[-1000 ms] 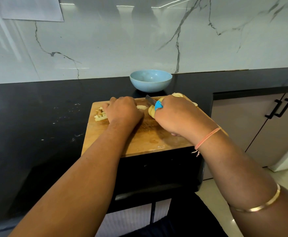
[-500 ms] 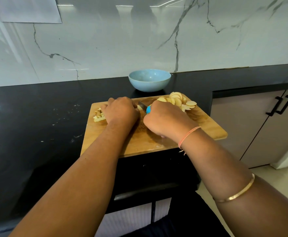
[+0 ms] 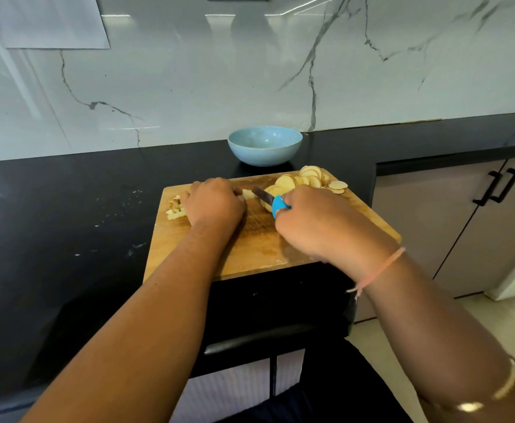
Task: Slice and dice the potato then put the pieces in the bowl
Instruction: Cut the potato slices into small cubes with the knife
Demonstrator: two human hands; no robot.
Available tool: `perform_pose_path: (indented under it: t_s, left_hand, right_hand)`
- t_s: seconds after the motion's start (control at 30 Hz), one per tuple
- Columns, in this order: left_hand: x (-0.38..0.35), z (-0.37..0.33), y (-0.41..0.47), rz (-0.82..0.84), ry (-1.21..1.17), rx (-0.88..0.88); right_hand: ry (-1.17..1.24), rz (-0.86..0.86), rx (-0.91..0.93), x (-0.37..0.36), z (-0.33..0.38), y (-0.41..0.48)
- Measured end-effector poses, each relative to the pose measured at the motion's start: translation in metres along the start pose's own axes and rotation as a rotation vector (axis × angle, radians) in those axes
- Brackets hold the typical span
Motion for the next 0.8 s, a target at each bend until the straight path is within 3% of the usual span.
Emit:
perform_pose_path:
  t_s: [0.27,0.57,0.8]
  left_hand:
    - [-0.001,0.012,0.004,0.007,-0.087,0.089]
    - [0.001,0.011,0.003,-0.018,-0.11,0.096]
    - [0.007,0.014,-0.001,-0.053,-0.147,0.104]
  right_hand:
    - [-0.036,0.005,0.01,-0.012,0.022,0.031]
    - [-0.062,0.08,0.032,-0.018,0.01,-0.007]
    - [0.001,-0.038,0.013,-0.001,0.015,0.017]
Point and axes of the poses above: each hand's wrist, its own y-axis towards the middle knuckle, its own x-axis out of the back of the hand, z = x × y, the point moved 10 cm from there along y, towards the middle knuckle, and after that the axes turned 12 degrees about -y, right-handed, at the moved point
